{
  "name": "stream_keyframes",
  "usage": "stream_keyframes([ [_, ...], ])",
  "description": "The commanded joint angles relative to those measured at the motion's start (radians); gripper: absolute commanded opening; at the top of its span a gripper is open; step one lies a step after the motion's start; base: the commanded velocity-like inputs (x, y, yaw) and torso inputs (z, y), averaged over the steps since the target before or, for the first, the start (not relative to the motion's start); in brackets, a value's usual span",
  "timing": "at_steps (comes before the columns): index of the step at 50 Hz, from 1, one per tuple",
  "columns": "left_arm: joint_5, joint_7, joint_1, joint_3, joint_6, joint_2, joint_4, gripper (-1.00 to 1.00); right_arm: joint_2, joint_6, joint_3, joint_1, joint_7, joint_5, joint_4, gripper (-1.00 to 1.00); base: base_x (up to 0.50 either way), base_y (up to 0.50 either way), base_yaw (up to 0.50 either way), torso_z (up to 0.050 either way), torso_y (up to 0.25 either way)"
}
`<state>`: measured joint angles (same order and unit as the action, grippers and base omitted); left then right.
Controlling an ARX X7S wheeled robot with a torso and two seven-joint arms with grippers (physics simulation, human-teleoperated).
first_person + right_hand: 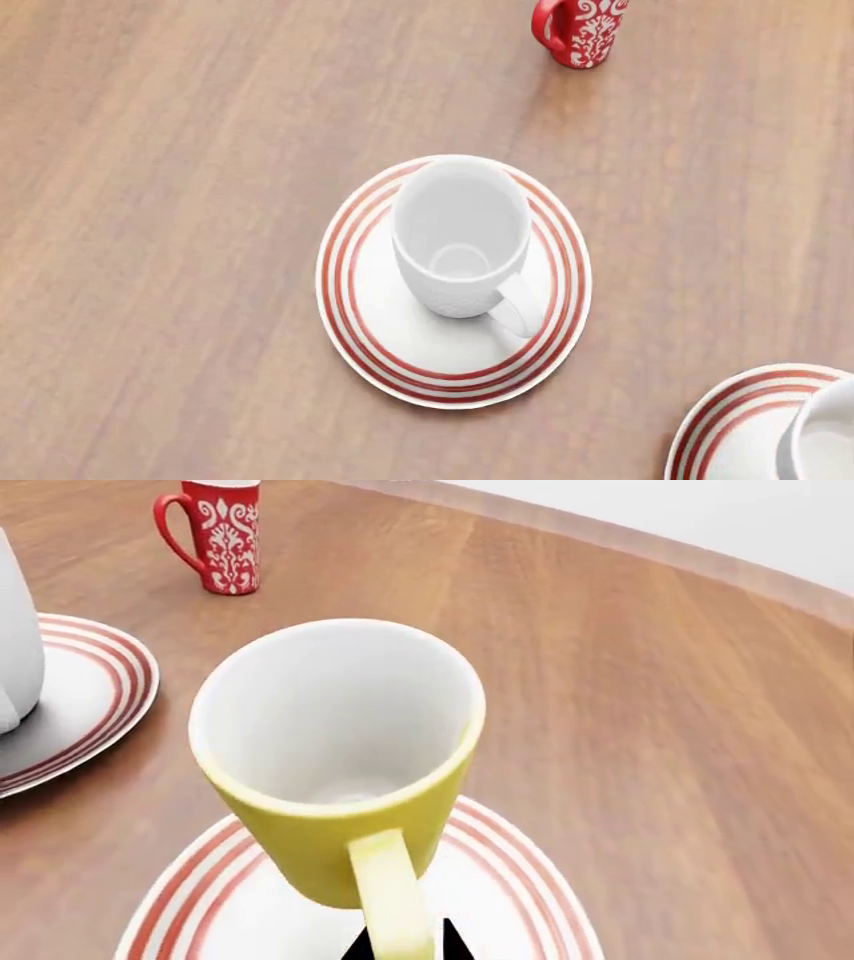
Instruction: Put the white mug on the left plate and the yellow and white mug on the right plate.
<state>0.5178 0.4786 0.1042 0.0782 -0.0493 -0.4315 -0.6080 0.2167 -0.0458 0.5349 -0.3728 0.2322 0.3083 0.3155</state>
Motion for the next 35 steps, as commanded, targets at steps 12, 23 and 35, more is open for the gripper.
stream_keyframes([
  [12, 0.003, 0.005, 0.000, 0.000, 0.001, -0.005, -0.003, 1.00, -0.021, -0.079, -0.005, -0.031, 0.026, 0.001, -0.068, -1.00, 0.00, 0.00, 0.00, 0.000, 0.000],
  [23, 0.004, 0.008, -0.004, -0.003, -0.002, -0.006, -0.003, 1.00, -0.020, -0.100, -0.016, -0.005, 0.031, 0.000, -0.139, -1.00, 0.00, 0.00, 0.00, 0.000, 0.000],
  [35, 0.000, 0.010, -0.008, -0.013, -0.003, -0.006, -0.001, 1.00, -0.017, -0.102, -0.022, -0.003, 0.026, 0.000, -0.147, -1.00, 0.00, 0.00, 0.00, 0.000, 0.001],
])
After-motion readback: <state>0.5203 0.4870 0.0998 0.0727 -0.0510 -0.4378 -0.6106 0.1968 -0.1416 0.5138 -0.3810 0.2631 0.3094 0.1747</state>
